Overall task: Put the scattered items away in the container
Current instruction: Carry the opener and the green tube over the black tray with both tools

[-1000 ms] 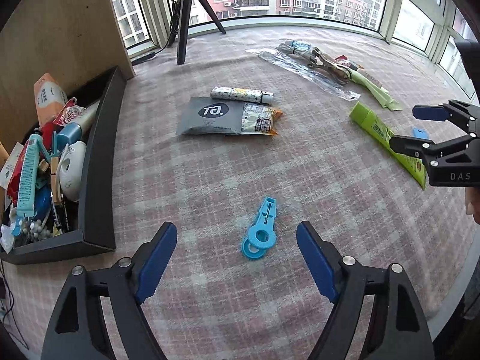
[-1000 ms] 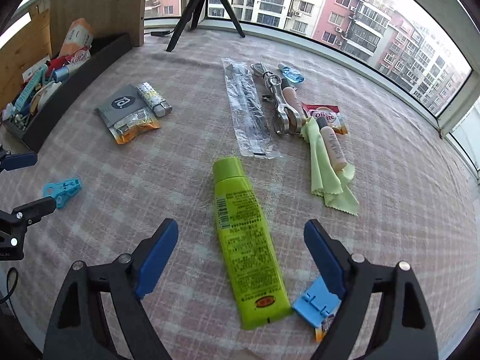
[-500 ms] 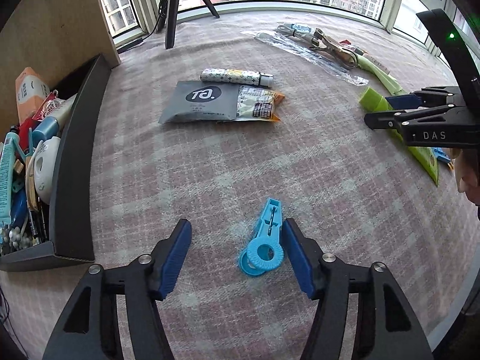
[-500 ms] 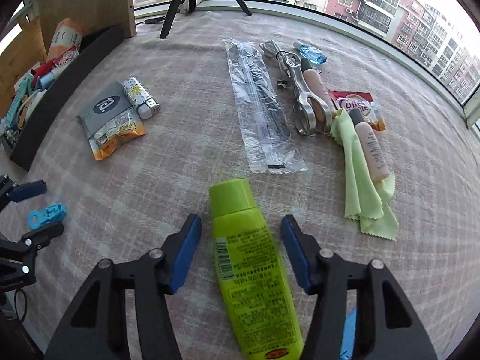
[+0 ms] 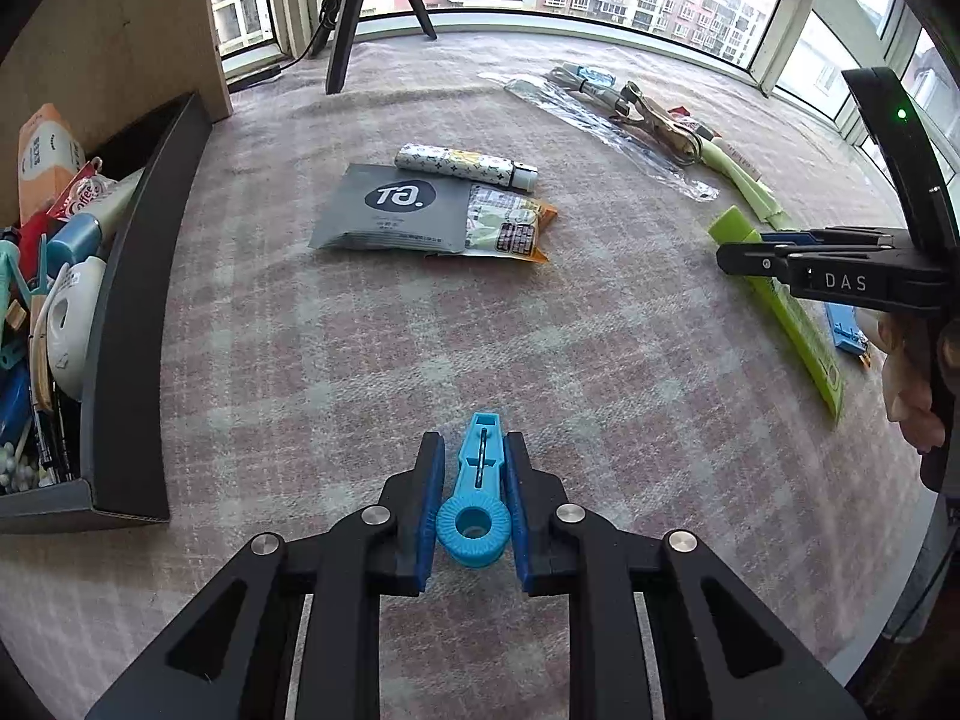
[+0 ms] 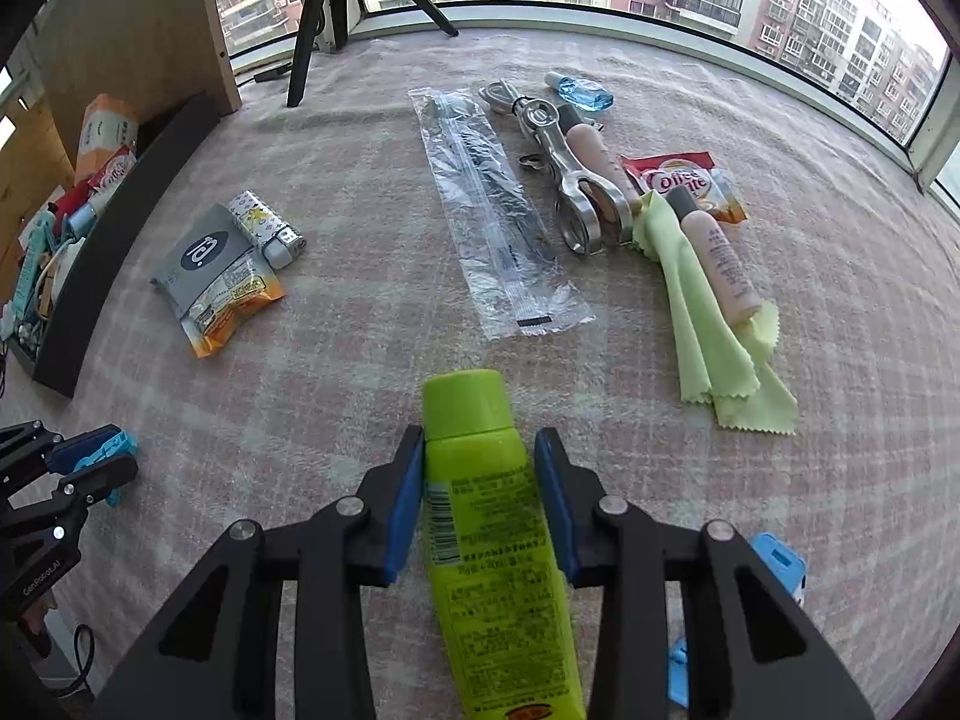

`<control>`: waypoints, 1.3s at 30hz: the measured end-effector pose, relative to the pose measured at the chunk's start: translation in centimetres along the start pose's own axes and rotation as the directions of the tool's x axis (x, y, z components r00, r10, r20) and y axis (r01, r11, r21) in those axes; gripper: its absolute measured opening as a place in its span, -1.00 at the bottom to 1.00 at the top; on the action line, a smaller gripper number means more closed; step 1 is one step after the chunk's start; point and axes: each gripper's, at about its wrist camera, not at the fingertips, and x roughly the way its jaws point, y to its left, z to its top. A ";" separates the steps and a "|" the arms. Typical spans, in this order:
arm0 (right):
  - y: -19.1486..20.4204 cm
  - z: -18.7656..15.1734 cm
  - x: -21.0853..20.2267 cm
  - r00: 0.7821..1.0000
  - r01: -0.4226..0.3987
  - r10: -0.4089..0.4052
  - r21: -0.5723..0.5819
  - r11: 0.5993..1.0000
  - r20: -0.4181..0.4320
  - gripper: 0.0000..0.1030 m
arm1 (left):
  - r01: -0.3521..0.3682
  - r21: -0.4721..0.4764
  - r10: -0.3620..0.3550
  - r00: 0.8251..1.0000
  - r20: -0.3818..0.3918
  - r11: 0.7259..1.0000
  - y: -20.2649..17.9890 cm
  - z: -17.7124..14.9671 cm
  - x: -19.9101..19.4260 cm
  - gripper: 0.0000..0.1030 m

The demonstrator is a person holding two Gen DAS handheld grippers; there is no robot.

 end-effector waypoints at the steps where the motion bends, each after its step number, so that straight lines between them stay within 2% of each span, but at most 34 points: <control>1: 0.1 -0.1 -0.2 1.000 -0.003 0.003 0.006 1.000 0.004 -0.31 | 0.000 -0.004 0.000 1.000 0.003 1.000 0.2 0.0 -0.2 -0.64; 7: 0.9 0.1 -2.3 0.999 -0.028 0.026 0.045 0.999 0.035 -0.31 | -0.020 -0.038 0.022 0.999 0.047 0.999 1.8 0.5 -2.3 -0.64; 11: 3.4 1.3 -4.3 0.996 -0.049 0.046 0.033 0.998 0.081 -0.31 | -0.038 -0.067 0.044 0.996 0.084 0.997 3.8 0.9 -4.9 -0.64; 19: 12.0 5.3 -8.7 0.977 -0.134 0.136 -0.026 0.991 0.166 -0.32 | -0.084 -0.161 0.109 0.982 0.154 0.983 11.5 1.2 -11.0 -0.64; 29: 25.0 11.3 -10.9 0.950 -0.178 0.208 -0.139 0.974 0.235 -0.33 | -0.195 -0.270 0.258 0.941 0.221 0.943 24.3 2.5 -17.3 -0.64; 33: 29.4 14.0 -10.8 0.942 -0.186 0.225 -0.169 0.968 0.248 -0.33 | -0.204 -0.314 0.283 0.931 0.231 0.927 28.9 3.9 -18.1 -0.64; 39: 34.1 17.8 -9.3 0.945 -0.182 0.230 -0.213 0.960 0.233 -0.33 | -0.203 -0.325 0.284 0.932 0.225 0.924 32.8 6.1 -17.2 -0.64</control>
